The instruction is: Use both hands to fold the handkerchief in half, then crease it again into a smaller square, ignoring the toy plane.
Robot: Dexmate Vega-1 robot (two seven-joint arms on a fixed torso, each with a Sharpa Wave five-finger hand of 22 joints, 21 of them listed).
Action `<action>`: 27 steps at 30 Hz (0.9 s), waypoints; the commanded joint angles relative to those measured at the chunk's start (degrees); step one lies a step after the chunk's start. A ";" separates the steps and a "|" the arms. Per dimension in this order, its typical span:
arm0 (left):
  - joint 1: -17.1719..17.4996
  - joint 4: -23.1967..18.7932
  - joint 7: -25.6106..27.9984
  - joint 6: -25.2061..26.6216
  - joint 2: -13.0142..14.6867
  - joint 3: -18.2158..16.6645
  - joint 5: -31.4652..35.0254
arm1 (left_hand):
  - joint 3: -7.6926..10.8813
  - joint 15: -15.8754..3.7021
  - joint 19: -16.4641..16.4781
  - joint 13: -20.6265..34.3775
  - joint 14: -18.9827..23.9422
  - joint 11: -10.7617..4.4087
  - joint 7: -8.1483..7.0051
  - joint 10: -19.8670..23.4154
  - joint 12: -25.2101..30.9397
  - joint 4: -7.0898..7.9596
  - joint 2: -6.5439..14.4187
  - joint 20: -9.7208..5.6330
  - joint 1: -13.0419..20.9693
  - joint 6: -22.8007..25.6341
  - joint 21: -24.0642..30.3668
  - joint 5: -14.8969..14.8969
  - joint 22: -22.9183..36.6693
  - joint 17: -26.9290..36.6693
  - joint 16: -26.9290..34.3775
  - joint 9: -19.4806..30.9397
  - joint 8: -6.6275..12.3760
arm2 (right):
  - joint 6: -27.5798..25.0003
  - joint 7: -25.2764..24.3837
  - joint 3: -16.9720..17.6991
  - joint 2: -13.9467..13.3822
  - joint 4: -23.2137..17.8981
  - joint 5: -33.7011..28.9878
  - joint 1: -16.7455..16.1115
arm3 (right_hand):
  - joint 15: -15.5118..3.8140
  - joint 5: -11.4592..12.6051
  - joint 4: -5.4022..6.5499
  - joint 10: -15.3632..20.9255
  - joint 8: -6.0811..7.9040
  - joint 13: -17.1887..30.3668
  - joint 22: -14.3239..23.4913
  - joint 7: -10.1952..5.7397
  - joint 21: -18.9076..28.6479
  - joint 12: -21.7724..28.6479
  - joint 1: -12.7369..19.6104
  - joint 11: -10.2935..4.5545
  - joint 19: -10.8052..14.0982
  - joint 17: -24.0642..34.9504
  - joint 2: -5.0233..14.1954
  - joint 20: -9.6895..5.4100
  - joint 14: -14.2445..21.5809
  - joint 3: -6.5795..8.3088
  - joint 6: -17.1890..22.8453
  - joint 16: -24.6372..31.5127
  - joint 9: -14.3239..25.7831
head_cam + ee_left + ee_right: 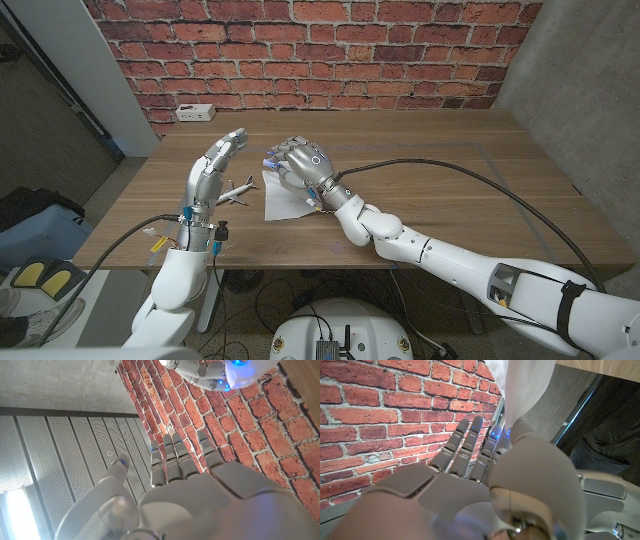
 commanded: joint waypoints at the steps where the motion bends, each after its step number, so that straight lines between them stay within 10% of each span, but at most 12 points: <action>1: 0.20 0.08 -2.86 -1.15 1.13 0.58 -3.41 | 0.07 0.24 -0.34 0.18 0.42 0.47 0.04 0.03 0.06 -0.25 -0.19 0.44 -0.50 -0.32 0.00 -0.01 0.02 0.20 0.41 0.07 -0.01 | 0.81 -10.99 -0.87 4.90 8.15 1.99 1.43 | -9.44 0.43 0.44 1.07 -0.08 0.42 0.30 -1.32 -0.35 0.47 0.55 -0.01 -0.99 0.18 0.03 -1.97 0.07 -0.53 1.53 0.17 0.10; 13: -0.51 0.53 -4.28 -1.52 1.14 0.95 -4.83 | -0.03 0.30 -0.42 0.17 0.59 0.58 0.17 0.05 0.08 -0.09 -0.20 0.50 -1.06 -0.45 -0.01 -0.10 0.01 0.26 0.54 0.04 0.03 | 3.36 -11.89 -3.80 3.11 7.81 1.48 3.19 | -9.46 1.04 1.06 1.73 -0.87 0.94 0.35 -1.96 -0.90 0.77 0.19 -0.01 -2.73 -0.09 -0.11 -2.05 -0.20 -1.26 1.95 -0.53 -0.06; 27: -1.22 0.81 -4.70 -1.00 0.96 1.15 -5.54 | 0.01 0.40 -0.46 0.15 0.52 0.65 0.20 0.05 0.10 0.11 -0.05 0.58 -1.71 -0.69 0.02 -0.16 -0.01 0.30 0.57 0.00 0.08 | 6.03 -1.19 -6.65 -1.89 3.38 -2.41 4.73 | -9.79 1.60 0.96 0.25 -2.02 1.28 0.38 -2.47 -0.11 0.08 0.92 0.04 -0.97 0.29 -0.24 -2.38 0.14 -2.02 2.05 -0.47 -0.16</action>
